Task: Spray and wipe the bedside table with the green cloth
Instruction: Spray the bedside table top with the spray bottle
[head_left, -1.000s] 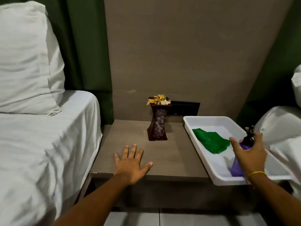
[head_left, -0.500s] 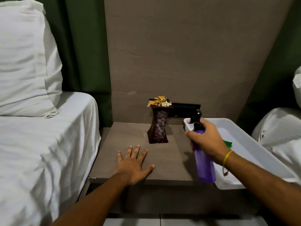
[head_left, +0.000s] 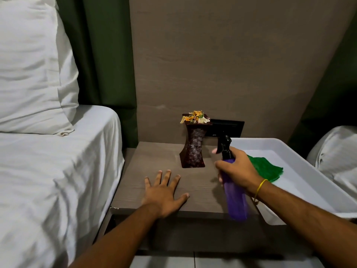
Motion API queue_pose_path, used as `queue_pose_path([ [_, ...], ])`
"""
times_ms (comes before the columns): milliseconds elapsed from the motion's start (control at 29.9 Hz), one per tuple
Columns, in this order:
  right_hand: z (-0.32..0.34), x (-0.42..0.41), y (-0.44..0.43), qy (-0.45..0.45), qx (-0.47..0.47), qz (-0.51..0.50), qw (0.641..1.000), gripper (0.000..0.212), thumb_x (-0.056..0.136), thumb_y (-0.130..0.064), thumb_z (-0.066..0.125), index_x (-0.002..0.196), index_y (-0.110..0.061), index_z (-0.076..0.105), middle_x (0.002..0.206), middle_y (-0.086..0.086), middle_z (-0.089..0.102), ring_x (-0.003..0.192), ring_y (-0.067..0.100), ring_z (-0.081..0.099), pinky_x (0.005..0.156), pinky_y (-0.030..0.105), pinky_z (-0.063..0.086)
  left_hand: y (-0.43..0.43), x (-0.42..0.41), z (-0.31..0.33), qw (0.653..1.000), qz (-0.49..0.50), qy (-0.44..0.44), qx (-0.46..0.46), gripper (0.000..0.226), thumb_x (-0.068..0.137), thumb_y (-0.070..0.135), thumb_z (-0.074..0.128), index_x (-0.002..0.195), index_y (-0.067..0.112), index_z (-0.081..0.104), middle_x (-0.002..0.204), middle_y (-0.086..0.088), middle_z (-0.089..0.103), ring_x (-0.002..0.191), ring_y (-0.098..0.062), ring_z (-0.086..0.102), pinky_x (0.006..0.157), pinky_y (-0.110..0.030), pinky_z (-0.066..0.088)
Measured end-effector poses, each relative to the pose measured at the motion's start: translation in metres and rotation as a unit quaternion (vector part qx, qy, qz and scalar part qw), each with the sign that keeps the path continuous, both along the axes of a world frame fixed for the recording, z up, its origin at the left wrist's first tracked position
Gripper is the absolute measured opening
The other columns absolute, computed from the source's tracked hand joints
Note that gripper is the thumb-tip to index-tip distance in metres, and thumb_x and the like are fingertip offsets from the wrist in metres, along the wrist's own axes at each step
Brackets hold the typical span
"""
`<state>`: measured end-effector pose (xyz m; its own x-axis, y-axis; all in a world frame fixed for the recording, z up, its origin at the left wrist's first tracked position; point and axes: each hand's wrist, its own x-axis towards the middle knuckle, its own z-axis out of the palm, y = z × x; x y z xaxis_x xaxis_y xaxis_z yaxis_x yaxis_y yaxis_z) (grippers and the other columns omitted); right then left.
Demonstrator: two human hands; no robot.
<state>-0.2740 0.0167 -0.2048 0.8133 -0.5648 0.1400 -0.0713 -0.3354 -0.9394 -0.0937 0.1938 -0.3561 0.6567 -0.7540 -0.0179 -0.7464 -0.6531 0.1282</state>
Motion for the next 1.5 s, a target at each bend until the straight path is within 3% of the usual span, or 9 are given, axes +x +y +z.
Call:
queue_pose_path([
  [67,-0.002,0.0,0.0,-0.004,-0.007,0.013,1.0,0.01,0.091,0.007,0.064,0.101,0.004,0.062,0.062,0.016,0.062,0.047,0.029,0.063,0.048,0.04,0.058,-0.001,0.0,-0.001,1.0,0.001,-0.001,0.0,0.099,0.08,0.095,0.004,0.165,0.043,-0.001,0.178,0.0,-0.006,0.161,-0.031,-0.011,0.121,-0.071,-0.009],
  [200,-0.007,0.003,0.001,-0.011,-0.011,0.02,1.0,0.029,0.091,0.005,0.066,0.111,-0.016,0.067,0.062,0.01,0.067,0.048,0.025,0.067,0.049,0.036,0.059,-0.003,0.001,-0.005,1.0,0.003,-0.004,-0.008,0.099,0.08,0.095,0.004,0.164,0.044,0.0,0.178,0.0,-0.005,0.161,-0.031,-0.011,0.12,-0.071,-0.01],
  [301,-0.011,0.004,-0.001,-0.007,-0.02,0.015,1.0,0.016,0.09,0.004,0.067,0.097,-0.011,0.066,0.06,0.007,0.067,0.048,0.024,0.067,0.051,0.039,0.061,-0.002,0.003,-0.008,1.0,0.005,-0.01,-0.015,0.1,0.08,0.095,0.004,0.164,0.043,0.001,0.178,0.0,-0.003,0.161,-0.031,-0.009,0.12,-0.071,-0.01],
  [401,-0.013,0.007,-0.004,-0.013,0.005,-0.005,1.0,0.031,0.091,0.003,0.066,0.109,-0.022,0.067,0.061,0.008,0.068,0.047,0.023,0.068,0.049,0.035,0.059,-0.003,0.005,-0.009,1.0,0.003,-0.01,-0.021,0.1,0.079,0.096,0.003,0.164,0.043,0.002,0.178,0.0,-0.002,0.161,-0.031,-0.008,0.119,-0.071,-0.01],
  [501,-0.016,0.005,-0.006,0.0,0.005,-0.01,1.0,0.013,0.089,0.004,0.065,0.094,-0.008,0.065,0.059,0.012,0.064,0.043,0.023,0.066,0.046,0.037,0.058,-0.004,0.006,-0.011,1.0,0.005,-0.01,-0.025,0.101,0.078,0.097,0.003,0.164,0.044,0.003,0.178,0.0,-0.001,0.161,-0.032,-0.008,0.119,-0.071,-0.011],
  [1002,-0.04,-0.018,-0.006,0.042,0.1,-0.025,0.994,0.023,0.091,0.007,0.063,0.104,-0.011,0.067,0.064,0.019,0.06,0.043,0.027,0.06,0.049,0.039,0.057,-0.001,0.002,0.0,1.0,-0.007,-0.006,-0.016,0.098,0.082,0.093,0.007,0.165,0.041,0.006,0.178,-0.003,0.0,0.161,-0.034,-0.006,0.122,-0.073,-0.004],
  [1102,-0.036,-0.02,-0.004,0.039,0.096,-0.012,0.995,0.012,0.091,0.006,0.063,0.092,-0.006,0.065,0.067,0.02,0.059,0.045,0.027,0.06,0.053,0.042,0.059,0.0,0.001,0.0,1.0,-0.009,-0.007,-0.017,0.097,0.083,0.092,0.007,0.165,0.041,0.007,0.178,-0.004,0.0,0.161,-0.034,-0.005,0.122,-0.073,-0.003],
  [1336,-0.006,-0.014,0.001,-0.028,0.083,-0.015,0.996,0.014,0.092,0.008,0.061,0.095,-0.006,0.063,0.069,0.022,0.057,0.051,0.031,0.059,0.055,0.044,0.059,0.003,-0.004,0.004,1.0,-0.011,-0.001,-0.007,0.095,0.085,0.091,0.009,0.165,0.04,0.006,0.178,-0.003,0.0,0.161,-0.034,-0.006,0.122,-0.073,-0.003],
  [1503,0.026,-0.045,-0.036,-0.121,0.011,-0.076,0.99,0.031,0.084,-0.001,0.074,0.106,-0.022,0.068,0.067,0.009,0.066,0.048,0.028,0.064,0.054,0.053,0.061,0.003,-0.003,0.005,1.0,-0.014,-0.001,-0.003,0.096,0.084,0.091,0.007,0.166,0.039,0.004,0.178,-0.004,-0.002,0.161,-0.034,-0.007,0.123,-0.072,-0.002],
])
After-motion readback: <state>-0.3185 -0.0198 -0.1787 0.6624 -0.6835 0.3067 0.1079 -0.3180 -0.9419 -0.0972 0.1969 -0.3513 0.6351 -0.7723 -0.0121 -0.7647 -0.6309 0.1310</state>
